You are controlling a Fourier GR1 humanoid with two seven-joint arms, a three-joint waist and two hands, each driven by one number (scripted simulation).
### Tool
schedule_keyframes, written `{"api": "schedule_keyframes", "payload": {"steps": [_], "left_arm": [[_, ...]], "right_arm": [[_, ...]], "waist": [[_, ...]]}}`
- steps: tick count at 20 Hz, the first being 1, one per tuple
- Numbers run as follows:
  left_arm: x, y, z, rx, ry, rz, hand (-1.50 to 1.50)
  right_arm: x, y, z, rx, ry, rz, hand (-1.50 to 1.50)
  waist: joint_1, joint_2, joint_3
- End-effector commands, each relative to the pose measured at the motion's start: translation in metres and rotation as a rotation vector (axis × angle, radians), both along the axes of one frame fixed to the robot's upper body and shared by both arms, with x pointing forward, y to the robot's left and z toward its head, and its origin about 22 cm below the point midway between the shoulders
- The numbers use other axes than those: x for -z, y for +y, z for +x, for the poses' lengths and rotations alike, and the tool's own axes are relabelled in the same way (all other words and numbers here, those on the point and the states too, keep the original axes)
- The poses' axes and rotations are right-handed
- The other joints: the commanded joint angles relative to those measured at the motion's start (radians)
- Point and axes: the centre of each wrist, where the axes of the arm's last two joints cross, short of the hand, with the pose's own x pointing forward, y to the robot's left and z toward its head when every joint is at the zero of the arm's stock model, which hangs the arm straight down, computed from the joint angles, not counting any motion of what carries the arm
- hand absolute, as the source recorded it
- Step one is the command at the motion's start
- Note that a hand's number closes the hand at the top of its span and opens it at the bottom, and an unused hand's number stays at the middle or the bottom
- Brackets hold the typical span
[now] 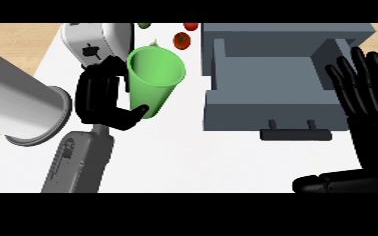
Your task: Pick up the cup, place it into the drawer and close the drawer
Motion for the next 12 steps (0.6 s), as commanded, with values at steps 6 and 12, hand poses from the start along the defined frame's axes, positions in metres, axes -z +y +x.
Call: {"api": "schedule_keyframes", "payload": {"steps": [6,12], "left_arm": [[-0.076,-0.044,0.018,0.01,-0.022,0.059,1.5],[-0.106,-0.066,0.052,-0.02,-0.039,0.119,1.5]], "right_arm": [[0.018,-0.004,0.005,0.019,0.0,0.006,-1.5],[-0.01,-0.002,-0.001,0.002,0.008,-0.031,-1.5]], "waist": [[-0.004,0.002,0.0],[-0.011,0.003,-0.001]]}}
